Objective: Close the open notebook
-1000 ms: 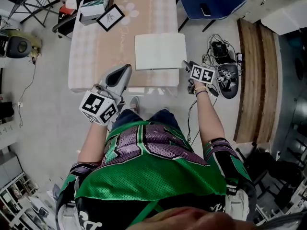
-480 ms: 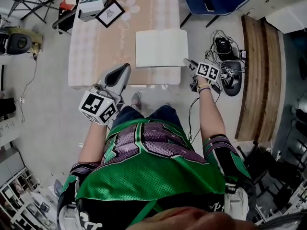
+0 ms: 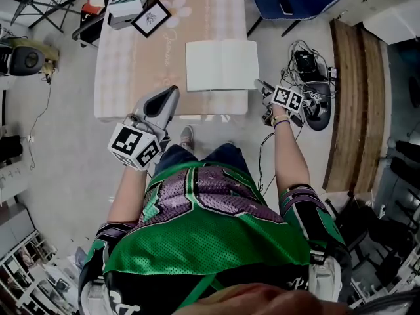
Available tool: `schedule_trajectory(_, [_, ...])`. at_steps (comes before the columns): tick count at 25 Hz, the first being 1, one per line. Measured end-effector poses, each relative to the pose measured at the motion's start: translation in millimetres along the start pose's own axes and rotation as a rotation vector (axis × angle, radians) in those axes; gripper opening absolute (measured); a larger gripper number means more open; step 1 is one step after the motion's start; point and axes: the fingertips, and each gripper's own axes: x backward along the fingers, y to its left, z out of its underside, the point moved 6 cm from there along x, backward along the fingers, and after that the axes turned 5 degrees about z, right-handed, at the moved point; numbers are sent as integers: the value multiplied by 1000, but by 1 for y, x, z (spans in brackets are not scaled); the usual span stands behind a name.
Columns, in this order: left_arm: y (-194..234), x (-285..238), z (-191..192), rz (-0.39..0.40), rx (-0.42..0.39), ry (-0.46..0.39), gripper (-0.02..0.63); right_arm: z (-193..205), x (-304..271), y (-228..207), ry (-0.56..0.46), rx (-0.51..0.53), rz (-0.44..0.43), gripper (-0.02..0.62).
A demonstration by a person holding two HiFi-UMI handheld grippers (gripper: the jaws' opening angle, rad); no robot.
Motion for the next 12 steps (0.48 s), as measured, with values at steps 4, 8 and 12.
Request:
schedule_trajectory(4, [1,5,1,2,1,-10,14,-6,12,10,-24,28,-18,117])
schedule_trajectory(8, [2,11,0,7,2,-22,14,-13,22,21,-42,58,-26,74])
schedule_trajectory(12, [2,19,-3,16,-1,-40,14,-16,33,34,-68,77,-30,53])
